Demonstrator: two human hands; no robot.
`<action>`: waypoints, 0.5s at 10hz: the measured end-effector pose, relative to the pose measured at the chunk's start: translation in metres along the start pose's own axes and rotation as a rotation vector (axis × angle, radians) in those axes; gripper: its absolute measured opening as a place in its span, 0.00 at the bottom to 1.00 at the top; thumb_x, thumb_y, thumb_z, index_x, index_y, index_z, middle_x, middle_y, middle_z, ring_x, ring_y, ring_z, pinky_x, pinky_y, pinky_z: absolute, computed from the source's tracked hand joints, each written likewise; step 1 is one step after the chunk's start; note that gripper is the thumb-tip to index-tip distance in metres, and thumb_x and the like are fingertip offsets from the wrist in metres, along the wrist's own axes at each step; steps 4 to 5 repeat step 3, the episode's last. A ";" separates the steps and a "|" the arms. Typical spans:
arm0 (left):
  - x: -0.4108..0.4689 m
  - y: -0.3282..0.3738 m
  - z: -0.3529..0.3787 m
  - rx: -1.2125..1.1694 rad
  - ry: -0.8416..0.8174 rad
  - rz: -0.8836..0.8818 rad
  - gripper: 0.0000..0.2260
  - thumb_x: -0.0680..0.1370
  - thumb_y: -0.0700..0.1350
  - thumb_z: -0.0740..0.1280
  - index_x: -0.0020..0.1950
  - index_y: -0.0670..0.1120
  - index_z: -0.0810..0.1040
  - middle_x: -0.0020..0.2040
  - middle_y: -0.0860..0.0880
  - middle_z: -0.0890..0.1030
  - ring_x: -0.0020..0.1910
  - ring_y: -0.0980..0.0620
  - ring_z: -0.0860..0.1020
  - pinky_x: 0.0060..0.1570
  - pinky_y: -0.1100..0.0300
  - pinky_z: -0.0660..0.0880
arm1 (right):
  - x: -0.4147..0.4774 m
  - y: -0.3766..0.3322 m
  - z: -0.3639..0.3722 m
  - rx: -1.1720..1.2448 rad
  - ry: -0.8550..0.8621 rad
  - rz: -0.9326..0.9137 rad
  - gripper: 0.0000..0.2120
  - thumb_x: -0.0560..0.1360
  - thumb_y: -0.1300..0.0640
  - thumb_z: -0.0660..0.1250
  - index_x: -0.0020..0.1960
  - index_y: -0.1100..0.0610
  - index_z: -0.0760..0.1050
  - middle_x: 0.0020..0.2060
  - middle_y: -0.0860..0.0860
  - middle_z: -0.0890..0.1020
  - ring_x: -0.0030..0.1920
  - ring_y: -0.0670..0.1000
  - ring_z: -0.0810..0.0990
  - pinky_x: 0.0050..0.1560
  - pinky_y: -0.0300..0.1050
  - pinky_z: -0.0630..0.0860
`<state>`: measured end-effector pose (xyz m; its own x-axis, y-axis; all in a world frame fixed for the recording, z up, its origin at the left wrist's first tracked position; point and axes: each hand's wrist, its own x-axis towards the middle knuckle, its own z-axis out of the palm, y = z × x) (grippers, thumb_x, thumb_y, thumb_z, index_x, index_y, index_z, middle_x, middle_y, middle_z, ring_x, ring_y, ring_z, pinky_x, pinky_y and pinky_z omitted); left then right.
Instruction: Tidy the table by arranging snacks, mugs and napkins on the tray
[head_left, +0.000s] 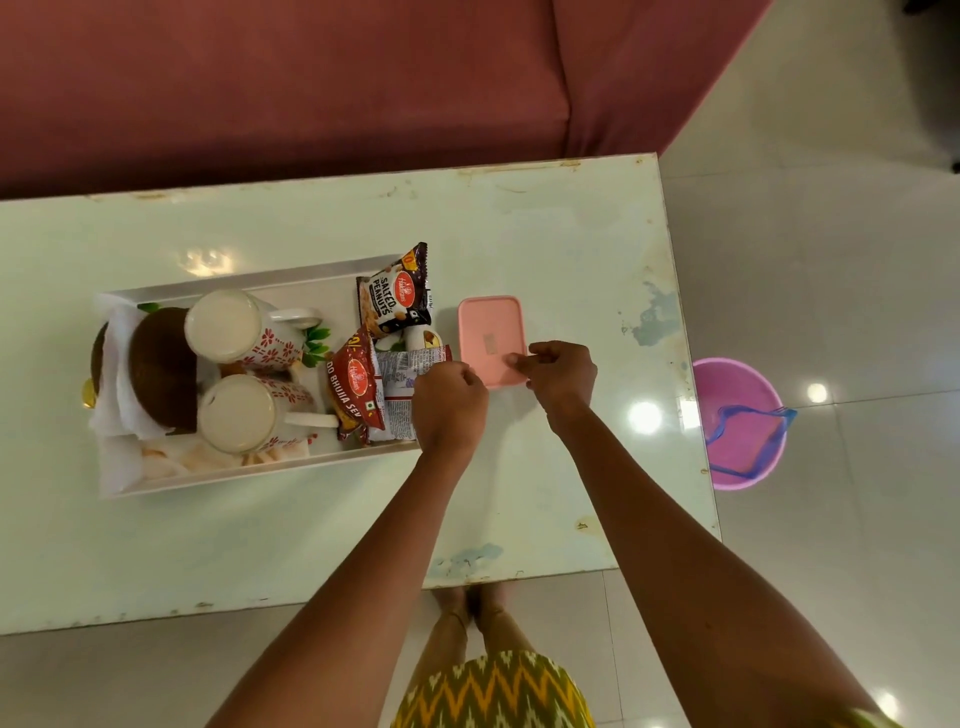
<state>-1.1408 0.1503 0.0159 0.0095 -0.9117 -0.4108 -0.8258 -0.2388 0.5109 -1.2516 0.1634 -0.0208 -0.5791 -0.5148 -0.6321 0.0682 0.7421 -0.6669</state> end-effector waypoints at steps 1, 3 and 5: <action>-0.004 0.001 -0.002 -0.013 0.060 0.052 0.12 0.77 0.40 0.59 0.50 0.38 0.81 0.47 0.39 0.84 0.44 0.43 0.81 0.34 0.60 0.70 | -0.002 0.002 -0.001 -0.088 0.010 -0.042 0.27 0.65 0.51 0.77 0.59 0.61 0.75 0.51 0.56 0.83 0.51 0.54 0.80 0.52 0.44 0.75; -0.017 -0.001 -0.014 -0.022 0.120 0.193 0.13 0.78 0.41 0.60 0.58 0.41 0.79 0.53 0.41 0.84 0.49 0.45 0.83 0.42 0.55 0.78 | -0.020 -0.003 -0.006 -0.288 0.041 -0.213 0.29 0.70 0.44 0.70 0.65 0.59 0.70 0.62 0.55 0.78 0.62 0.54 0.75 0.57 0.47 0.73; -0.017 -0.001 -0.014 -0.022 0.120 0.193 0.13 0.78 0.41 0.60 0.58 0.41 0.79 0.53 0.41 0.84 0.49 0.45 0.83 0.42 0.55 0.78 | -0.020 -0.003 -0.006 -0.288 0.041 -0.213 0.29 0.70 0.44 0.70 0.65 0.59 0.70 0.62 0.55 0.78 0.62 0.54 0.75 0.57 0.47 0.73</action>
